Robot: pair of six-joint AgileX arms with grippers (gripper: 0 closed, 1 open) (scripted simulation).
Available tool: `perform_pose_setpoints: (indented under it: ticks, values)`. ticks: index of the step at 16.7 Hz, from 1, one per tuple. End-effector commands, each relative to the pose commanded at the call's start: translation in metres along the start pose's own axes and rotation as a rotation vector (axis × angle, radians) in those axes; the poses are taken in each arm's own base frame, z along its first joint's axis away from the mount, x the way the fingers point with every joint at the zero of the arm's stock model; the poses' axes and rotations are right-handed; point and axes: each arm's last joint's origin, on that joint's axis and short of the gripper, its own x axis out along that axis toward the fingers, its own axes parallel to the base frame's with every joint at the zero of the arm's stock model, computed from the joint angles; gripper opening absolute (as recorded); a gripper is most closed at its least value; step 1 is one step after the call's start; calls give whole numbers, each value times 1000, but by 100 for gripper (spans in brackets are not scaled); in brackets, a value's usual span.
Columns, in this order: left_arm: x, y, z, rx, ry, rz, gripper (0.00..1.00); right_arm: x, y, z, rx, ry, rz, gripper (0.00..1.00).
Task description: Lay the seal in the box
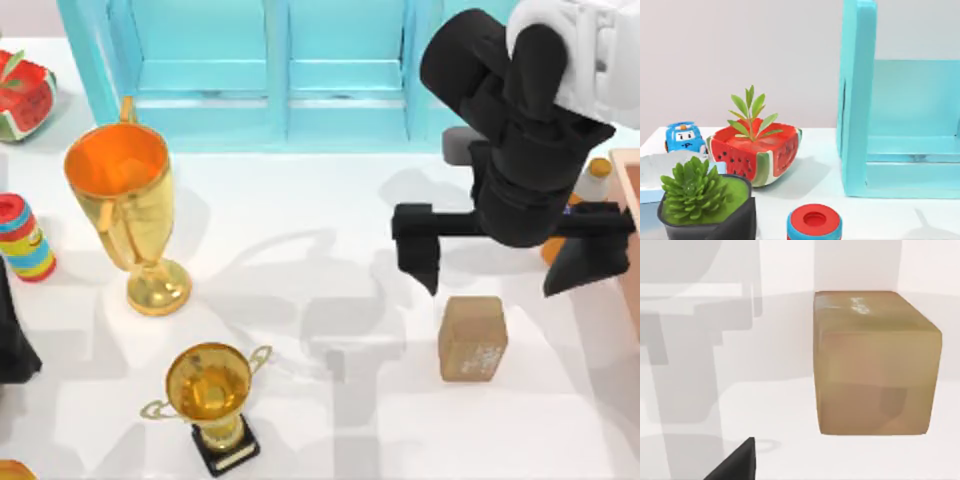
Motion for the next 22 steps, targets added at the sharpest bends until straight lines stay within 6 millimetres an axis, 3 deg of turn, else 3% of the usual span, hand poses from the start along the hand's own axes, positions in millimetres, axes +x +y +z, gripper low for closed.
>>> perform_pose_setpoints:
  ticks: [3,5,13,18,22]
  values:
    - [0,0,0,0,0,0,100,1,-1,0,2,-1,1,100]
    - [0,0,0,0,0,0,100,12,0,1,0,3,-2,100]
    - [0,0,0,0,0,0,100,96,0,1,0,-3,2,100]
    - [0,0,0,0,0,0,100,100,0,0,0,0,0,100]
    - [0,0,0,0,0,0,100,100,0,0,0,0,0,70]
